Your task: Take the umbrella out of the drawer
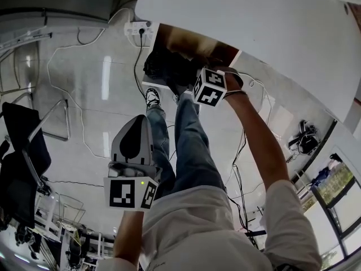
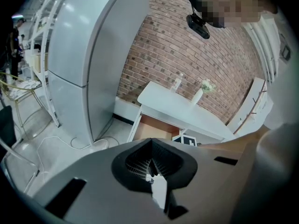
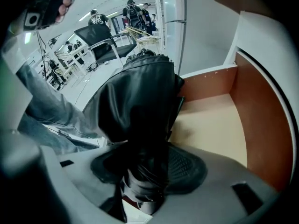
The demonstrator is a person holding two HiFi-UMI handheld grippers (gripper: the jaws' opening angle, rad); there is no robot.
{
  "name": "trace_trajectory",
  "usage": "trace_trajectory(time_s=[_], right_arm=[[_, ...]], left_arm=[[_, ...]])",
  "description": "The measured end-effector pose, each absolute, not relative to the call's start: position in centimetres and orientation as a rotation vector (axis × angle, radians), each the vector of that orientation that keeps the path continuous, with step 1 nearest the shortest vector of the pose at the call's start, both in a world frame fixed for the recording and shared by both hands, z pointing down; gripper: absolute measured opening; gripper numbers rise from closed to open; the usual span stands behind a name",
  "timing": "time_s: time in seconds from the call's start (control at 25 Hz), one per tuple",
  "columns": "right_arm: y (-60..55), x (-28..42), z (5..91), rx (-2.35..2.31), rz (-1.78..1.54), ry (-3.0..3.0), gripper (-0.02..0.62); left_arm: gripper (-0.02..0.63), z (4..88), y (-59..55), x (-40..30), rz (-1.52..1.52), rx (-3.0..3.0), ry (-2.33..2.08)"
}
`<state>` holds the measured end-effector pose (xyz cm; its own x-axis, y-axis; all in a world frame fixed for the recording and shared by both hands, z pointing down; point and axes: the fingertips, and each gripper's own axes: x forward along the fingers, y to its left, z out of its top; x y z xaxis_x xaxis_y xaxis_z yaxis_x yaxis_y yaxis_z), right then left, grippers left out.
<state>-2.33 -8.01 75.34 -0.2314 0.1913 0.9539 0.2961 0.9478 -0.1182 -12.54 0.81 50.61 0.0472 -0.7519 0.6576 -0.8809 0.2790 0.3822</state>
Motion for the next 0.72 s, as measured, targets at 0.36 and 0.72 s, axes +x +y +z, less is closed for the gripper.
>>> trace_trajectory(time_s=[0.36, 0.72], right_arm=[[-8.2, -2.0, 74.0, -0.337, -0.094, -1.816, 0.235], [-8.1, -1.7, 71.8, -0.305, -0.065, -1.83, 0.235]], left_arm=[[0.017, 49.4, 0.7, -13.7, 0.19, 1.507, -1.751], [0.017, 47.3, 0.8, -14.1, 0.169, 1.524, -1.764]])
